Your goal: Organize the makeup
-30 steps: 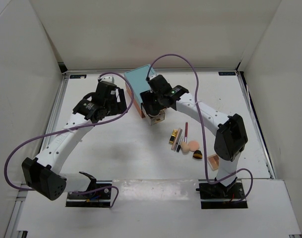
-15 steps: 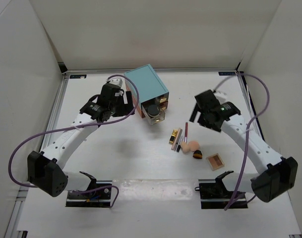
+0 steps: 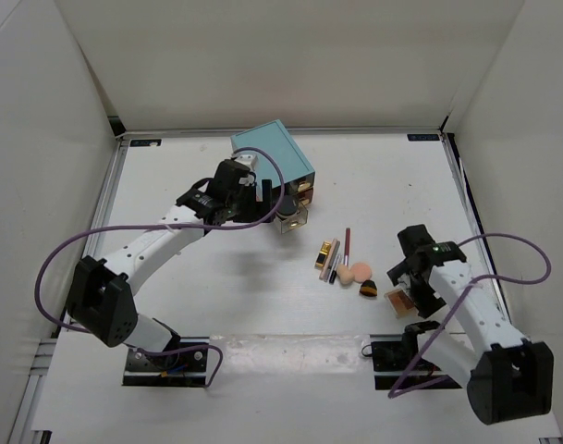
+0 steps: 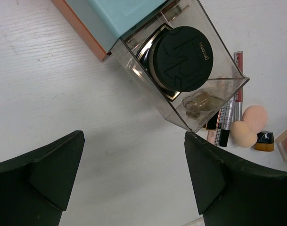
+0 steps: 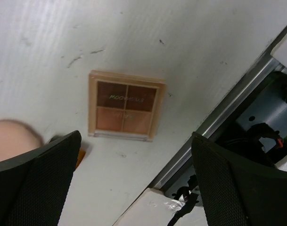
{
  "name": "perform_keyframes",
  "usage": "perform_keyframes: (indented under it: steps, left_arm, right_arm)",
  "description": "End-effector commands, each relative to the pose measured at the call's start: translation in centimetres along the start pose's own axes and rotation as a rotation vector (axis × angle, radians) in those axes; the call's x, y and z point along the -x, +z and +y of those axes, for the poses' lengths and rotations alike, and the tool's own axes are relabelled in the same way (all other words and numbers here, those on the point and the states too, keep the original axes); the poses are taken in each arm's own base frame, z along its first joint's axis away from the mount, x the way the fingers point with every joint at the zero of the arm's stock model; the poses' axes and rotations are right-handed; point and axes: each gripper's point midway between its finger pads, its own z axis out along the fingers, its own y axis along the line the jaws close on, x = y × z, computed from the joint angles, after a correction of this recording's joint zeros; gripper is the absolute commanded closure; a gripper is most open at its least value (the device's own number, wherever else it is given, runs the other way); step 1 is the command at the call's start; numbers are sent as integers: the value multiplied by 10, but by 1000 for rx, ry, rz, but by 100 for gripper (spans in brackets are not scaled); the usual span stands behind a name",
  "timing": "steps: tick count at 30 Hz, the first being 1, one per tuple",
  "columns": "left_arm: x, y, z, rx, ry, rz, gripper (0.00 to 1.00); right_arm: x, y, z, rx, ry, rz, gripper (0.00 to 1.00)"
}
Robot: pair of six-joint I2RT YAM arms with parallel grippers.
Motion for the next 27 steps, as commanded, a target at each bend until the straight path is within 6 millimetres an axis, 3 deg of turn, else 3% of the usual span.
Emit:
perform_keyframes:
  steps: [1, 6, 15, 18, 22, 23, 24, 25, 27]
  left_arm:
    - [16, -18, -10, -46, 15, -56, 2]
    - [16, -25, -4, -20, 14, -70, 2]
    - [15, -28, -3, -18, 29, -74, 2]
    - [17, -29, -2, -15, 28, -79, 2]
    - [19, -29, -1, -5, 25, -87, 2]
    - [18, -29, 0, -1, 23, -85, 2]
    - [18, -27, 0, 2, 22, -83, 2]
    - [18, -27, 1, 4, 18, -84, 2]
    - [18, -26, 0, 0, 18, -79, 2]
  right_arm:
    - [-9, 16, 7, -20, 68, 69, 1]
    - [-15, 39, 15, -4, 115, 97, 1]
    - [-16, 62, 25, 6, 105, 128, 3]
    - [-19, 63, 27, 26, 94, 139, 13]
    - [-6, 54, 36, 82, 51, 94, 27]
    - [0, 53, 36, 82, 45, 69, 39]
    - [3, 50, 36, 80, 43, 60, 57]
    - [6, 47, 35, 77, 40, 51, 63]
    - [20, 38, 42, 91, 11, 9, 62]
